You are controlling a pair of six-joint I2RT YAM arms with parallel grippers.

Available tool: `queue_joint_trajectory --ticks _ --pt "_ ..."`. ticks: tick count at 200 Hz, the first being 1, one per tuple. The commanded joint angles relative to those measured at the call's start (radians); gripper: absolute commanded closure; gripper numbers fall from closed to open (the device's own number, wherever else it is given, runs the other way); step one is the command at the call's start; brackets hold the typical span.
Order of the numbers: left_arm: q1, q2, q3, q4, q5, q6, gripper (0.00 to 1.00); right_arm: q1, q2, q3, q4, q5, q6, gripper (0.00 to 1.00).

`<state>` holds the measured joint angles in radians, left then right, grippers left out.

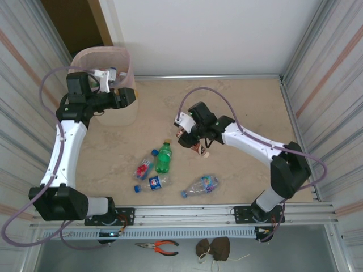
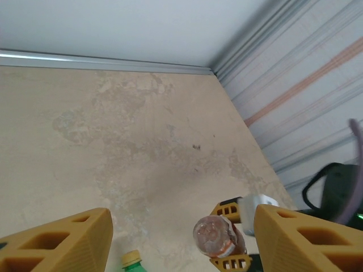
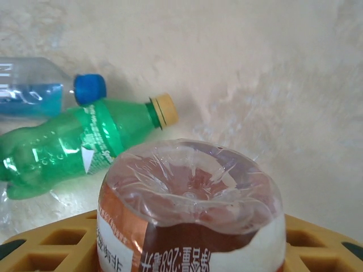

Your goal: Put the plastic bottles in the bin

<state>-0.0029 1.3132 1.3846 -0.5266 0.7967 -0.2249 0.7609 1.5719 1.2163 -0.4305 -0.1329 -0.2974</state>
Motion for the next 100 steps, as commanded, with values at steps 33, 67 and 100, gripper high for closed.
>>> queue_joint_trajectory --ticks 33,67,100 --pt "-0.067 0.056 0.035 -0.102 0.11 0.09 0.33 0.199 -0.127 -0.06 0.056 0.281 -0.573 0.55" --pt "-0.114 0.08 0.04 -0.128 0.204 0.138 0.33 0.304 -0.181 -0.066 0.097 0.399 -0.889 0.59" --pt "-0.191 0.119 0.09 -0.23 0.249 0.228 0.31 0.377 -0.213 -0.103 0.194 0.459 -1.138 0.62"
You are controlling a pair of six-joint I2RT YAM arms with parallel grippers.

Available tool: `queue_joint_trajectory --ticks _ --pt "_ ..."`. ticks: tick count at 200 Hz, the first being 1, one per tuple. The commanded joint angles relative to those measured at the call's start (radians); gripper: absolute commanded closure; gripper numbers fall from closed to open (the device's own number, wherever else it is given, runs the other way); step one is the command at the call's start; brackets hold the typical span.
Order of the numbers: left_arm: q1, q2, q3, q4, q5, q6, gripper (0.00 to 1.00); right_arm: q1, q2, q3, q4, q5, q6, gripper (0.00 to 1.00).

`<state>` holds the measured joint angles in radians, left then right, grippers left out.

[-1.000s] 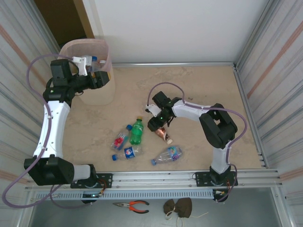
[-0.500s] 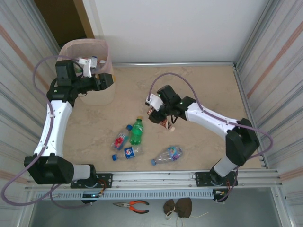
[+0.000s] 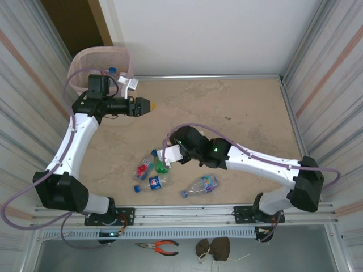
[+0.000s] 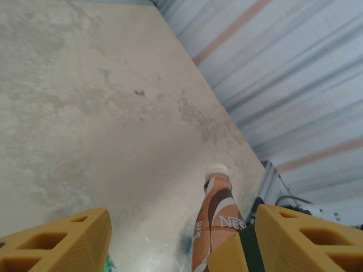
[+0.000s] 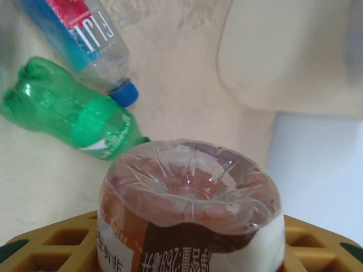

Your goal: Put the plastic bottles in the bin

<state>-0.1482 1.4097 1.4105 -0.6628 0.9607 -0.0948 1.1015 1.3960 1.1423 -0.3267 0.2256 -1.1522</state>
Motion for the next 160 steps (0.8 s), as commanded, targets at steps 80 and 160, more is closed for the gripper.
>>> queue_joint_trajectory --ticks 80,160 --pt "-0.228 0.126 0.165 -0.327 0.094 0.248 0.27 0.141 -0.052 -0.159 0.302 0.17 -0.662 0.67" --pt "-0.334 0.188 0.18 -0.384 0.053 0.268 0.27 0.156 -0.064 -0.182 0.368 0.164 -0.707 0.68"
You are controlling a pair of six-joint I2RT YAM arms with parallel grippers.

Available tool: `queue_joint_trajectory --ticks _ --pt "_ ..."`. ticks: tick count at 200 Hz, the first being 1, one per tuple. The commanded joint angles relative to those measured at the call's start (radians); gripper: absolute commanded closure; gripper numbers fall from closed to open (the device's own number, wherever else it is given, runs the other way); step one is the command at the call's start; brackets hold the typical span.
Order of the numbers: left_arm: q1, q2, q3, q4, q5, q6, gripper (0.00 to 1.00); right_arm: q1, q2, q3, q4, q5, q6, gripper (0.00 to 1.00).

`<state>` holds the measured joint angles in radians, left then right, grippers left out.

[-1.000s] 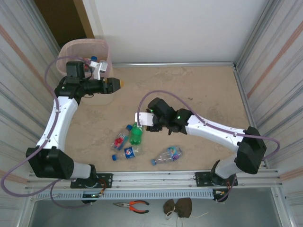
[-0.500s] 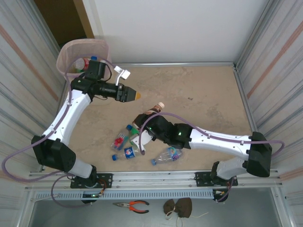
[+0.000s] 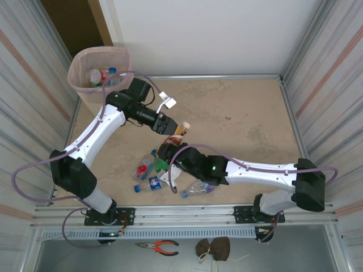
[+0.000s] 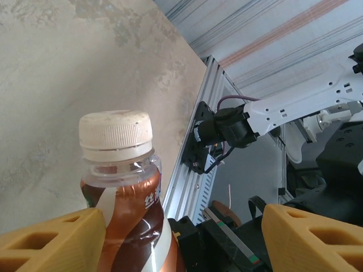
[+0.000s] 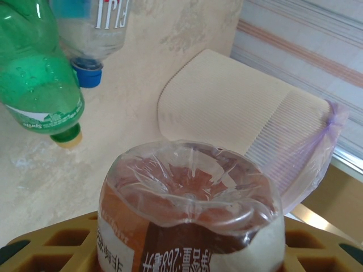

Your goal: Put the plastic bottles in the bin

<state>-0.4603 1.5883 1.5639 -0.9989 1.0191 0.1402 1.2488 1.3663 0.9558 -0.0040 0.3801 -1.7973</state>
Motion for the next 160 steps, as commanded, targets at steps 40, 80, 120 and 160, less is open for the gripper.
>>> queue_joint_trajectory --ticks 40,80,120,160 --pt "-0.049 0.027 0.029 -0.057 -0.037 0.05 0.35 0.009 -0.043 0.011 0.016 0.001 -0.037 0.67" --pt "-0.052 0.051 0.044 -0.041 -0.141 0.011 0.3 0.011 -0.04 0.016 0.01 -0.009 -0.035 0.67" --pt "-0.052 0.066 0.063 -0.052 -0.197 -0.002 0.3 0.012 -0.044 0.017 0.006 -0.005 -0.031 0.67" --pt "-0.052 0.061 0.052 -0.032 -0.096 0.006 0.45 0.01 -0.042 0.019 0.005 -0.004 -0.021 0.65"
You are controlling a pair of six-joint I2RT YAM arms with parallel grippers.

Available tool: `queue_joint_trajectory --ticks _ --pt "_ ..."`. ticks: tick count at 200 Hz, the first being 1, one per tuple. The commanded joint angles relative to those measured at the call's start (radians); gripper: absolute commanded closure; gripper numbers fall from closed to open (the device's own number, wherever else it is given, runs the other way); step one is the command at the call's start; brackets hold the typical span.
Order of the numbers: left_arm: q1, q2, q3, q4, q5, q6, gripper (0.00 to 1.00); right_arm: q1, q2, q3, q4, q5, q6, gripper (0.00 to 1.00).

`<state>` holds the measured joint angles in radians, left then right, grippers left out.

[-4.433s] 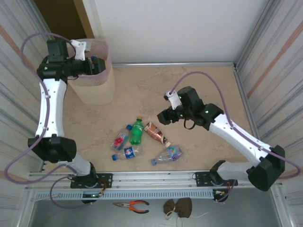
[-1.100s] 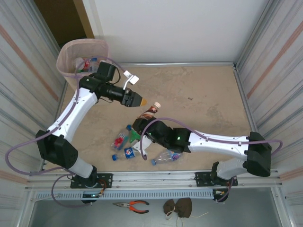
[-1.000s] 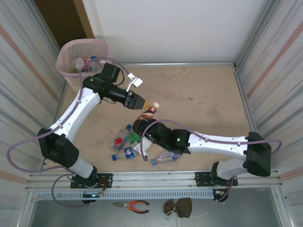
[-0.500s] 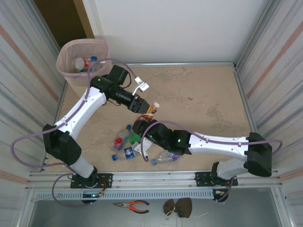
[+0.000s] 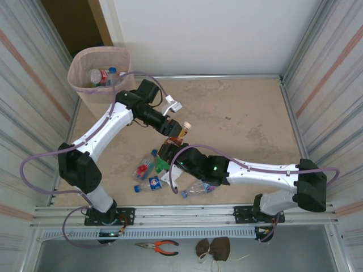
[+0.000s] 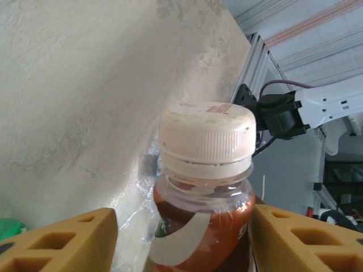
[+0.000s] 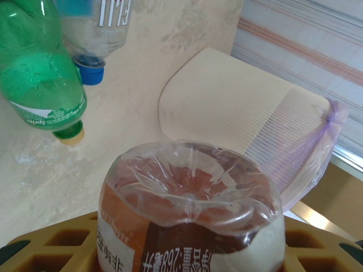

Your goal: Put the plastic bottles in the bin

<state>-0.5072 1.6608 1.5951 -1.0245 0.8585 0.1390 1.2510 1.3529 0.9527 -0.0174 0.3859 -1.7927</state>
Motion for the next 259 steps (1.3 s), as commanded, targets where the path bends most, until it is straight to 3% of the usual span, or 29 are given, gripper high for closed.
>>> queue_joint_trajectory --ticks 1,54,96,108,137,164,205,259 --pt "-0.005 -0.012 0.02 -0.007 0.065 0.008 0.46 0.008 -0.029 0.021 0.019 -0.009 -0.025 0.65" --pt "-0.006 -0.035 -0.002 0.042 0.108 -0.007 0.66 0.009 -0.031 0.021 0.009 -0.002 -0.009 0.62" --pt "-0.005 -0.04 0.002 0.059 0.103 -0.02 0.73 0.01 -0.04 0.016 0.011 0.002 -0.004 0.57" --pt "-0.005 -0.047 0.002 0.066 0.095 -0.026 0.73 0.01 -0.046 0.016 0.005 0.002 0.001 0.52" --pt "0.004 -0.064 -0.001 0.093 0.061 -0.046 0.74 0.011 -0.066 0.013 -0.019 -0.005 0.031 0.27" --pt "0.041 -0.083 -0.011 0.122 0.043 -0.073 0.76 0.018 -0.098 0.002 -0.05 -0.002 0.082 0.19" --pt "0.134 -0.123 -0.017 0.152 0.024 -0.1 0.76 0.024 -0.17 -0.002 -0.148 0.025 0.248 0.14" --pt "0.308 -0.175 0.011 0.213 -0.014 -0.146 0.76 -0.01 -0.217 0.058 -0.304 0.015 0.634 0.16"
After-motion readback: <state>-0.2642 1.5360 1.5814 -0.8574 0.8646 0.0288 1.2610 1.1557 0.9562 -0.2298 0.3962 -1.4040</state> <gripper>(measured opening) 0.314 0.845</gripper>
